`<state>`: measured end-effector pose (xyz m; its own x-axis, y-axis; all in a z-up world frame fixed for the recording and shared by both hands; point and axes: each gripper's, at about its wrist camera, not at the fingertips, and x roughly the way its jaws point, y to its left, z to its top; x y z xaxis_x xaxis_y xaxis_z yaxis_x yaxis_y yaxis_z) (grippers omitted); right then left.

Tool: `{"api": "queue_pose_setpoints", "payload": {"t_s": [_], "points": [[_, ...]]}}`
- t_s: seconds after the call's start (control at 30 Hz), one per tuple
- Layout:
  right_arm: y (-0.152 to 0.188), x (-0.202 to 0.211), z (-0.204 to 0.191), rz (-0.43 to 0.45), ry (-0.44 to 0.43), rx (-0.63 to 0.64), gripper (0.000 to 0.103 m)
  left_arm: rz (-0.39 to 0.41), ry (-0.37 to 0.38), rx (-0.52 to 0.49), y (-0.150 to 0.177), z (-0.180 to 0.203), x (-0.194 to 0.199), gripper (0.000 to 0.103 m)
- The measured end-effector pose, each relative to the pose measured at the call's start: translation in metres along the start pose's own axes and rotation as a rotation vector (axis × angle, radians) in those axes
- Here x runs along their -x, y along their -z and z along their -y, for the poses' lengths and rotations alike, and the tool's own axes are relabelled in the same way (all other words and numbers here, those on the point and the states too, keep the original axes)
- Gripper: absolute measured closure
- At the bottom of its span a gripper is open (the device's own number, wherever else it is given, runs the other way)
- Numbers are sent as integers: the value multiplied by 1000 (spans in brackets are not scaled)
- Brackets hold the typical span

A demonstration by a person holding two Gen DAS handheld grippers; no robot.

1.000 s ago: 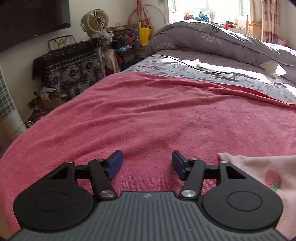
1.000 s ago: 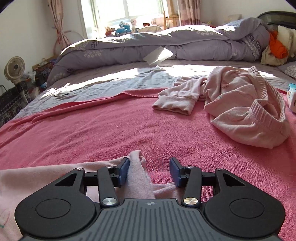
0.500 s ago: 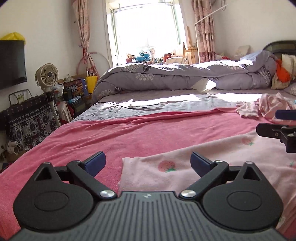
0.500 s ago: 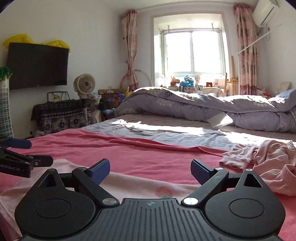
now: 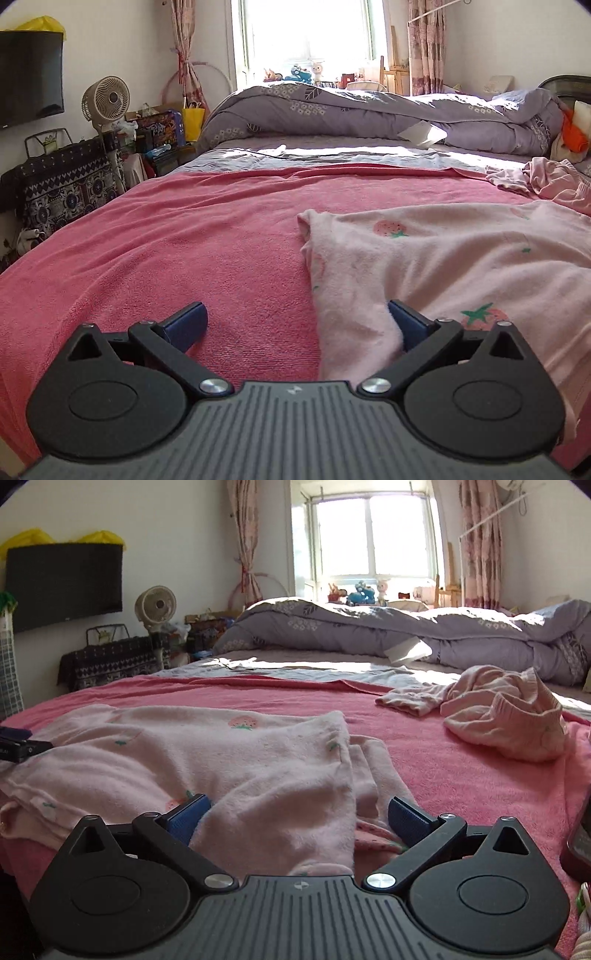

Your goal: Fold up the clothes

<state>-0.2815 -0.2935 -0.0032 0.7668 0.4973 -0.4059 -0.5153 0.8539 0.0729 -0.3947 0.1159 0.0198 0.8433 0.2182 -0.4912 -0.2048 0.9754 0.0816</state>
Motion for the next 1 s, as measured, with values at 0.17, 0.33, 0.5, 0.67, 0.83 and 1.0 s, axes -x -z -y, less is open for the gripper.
{"api": "queue_pose_setpoints", "payload": {"t_s": [0.17, 0.33, 0.5, 0.67, 0.83, 1.0], "points": [[-3, 22, 0, 13, 31, 91, 0, 61, -69, -92, -13, -1, 23, 0], [-26, 37, -5, 100, 45, 81, 0, 185, 28, -95, -42, 18, 41, 0], [-43, 2, -48, 145, -48, 68, 0, 191, 134, -198, -41, 79, 30, 0], [-15, -32, -83, 15, -17, 171, 0, 90, 151, -333, -8, 116, 11, 0], [17, 5, -68, 72, -40, 184, 0, 48, 232, -162, 13, 83, 21, 0], [24, 33, -73, 61, 17, 204, 0, 35, 201, -133, 1, 76, 35, 0]]}}
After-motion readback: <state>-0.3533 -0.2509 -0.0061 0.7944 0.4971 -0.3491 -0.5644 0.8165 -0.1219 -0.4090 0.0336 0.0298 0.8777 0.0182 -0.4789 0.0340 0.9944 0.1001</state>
